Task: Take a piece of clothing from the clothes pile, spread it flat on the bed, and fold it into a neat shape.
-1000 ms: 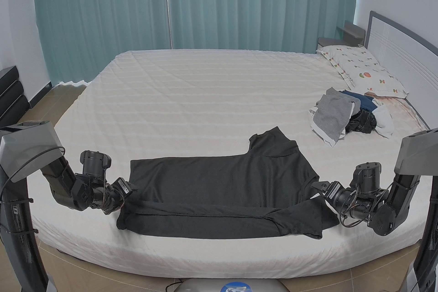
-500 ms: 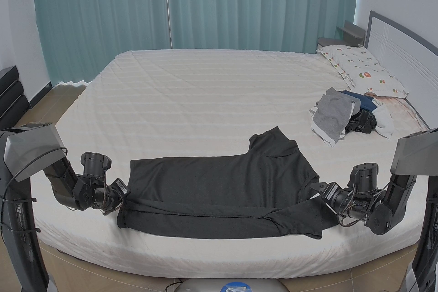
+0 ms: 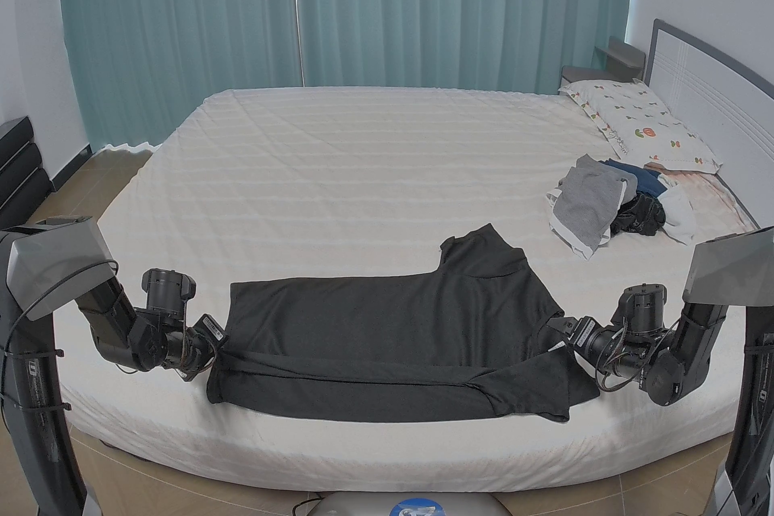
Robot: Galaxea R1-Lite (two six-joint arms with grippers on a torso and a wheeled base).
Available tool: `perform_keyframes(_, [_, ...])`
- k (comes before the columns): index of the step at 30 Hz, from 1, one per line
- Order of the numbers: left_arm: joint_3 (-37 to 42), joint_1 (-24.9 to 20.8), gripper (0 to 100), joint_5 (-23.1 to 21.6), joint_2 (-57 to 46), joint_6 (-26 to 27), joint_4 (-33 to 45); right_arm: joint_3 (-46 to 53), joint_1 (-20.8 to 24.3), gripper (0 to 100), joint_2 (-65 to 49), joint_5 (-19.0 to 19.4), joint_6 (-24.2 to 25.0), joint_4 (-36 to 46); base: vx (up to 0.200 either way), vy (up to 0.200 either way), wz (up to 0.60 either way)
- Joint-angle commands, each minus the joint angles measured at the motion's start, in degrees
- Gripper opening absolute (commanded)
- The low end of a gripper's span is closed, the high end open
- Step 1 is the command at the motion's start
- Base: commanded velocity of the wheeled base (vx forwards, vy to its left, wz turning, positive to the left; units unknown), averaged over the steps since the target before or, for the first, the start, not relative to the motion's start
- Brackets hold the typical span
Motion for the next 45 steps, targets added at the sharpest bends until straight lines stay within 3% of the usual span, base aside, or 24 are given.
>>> perform_keyframes(1, [0.0,0.0,0,0.0,-0.1,-0.1,-0.1,0.1,-0.4,100,1.3,1.6,-0.8,-1.7,0.000,0.000,0.00])
perform_keyframes(20, [0.1,0.0,0,0.0,0.0,-0.1,-0.1,3.3,0.2,100,6.6,3.0,-6.9,-9.8,0.000,0.000,0.00])
perform_keyframes(21, [0.1,0.0,0,0.0,0.0,-0.1,-0.1,3.3,0.2,0,6.8,3.0,-7.0,-9.9,0.000,0.000,0.00])
perform_keyframes(45, [0.0,-0.3,0,0.8,0.4,0.7,-0.1,3.1,-4.2,0,6.7,2.5,-7.6,-15.0,0.000,0.000,0.00])
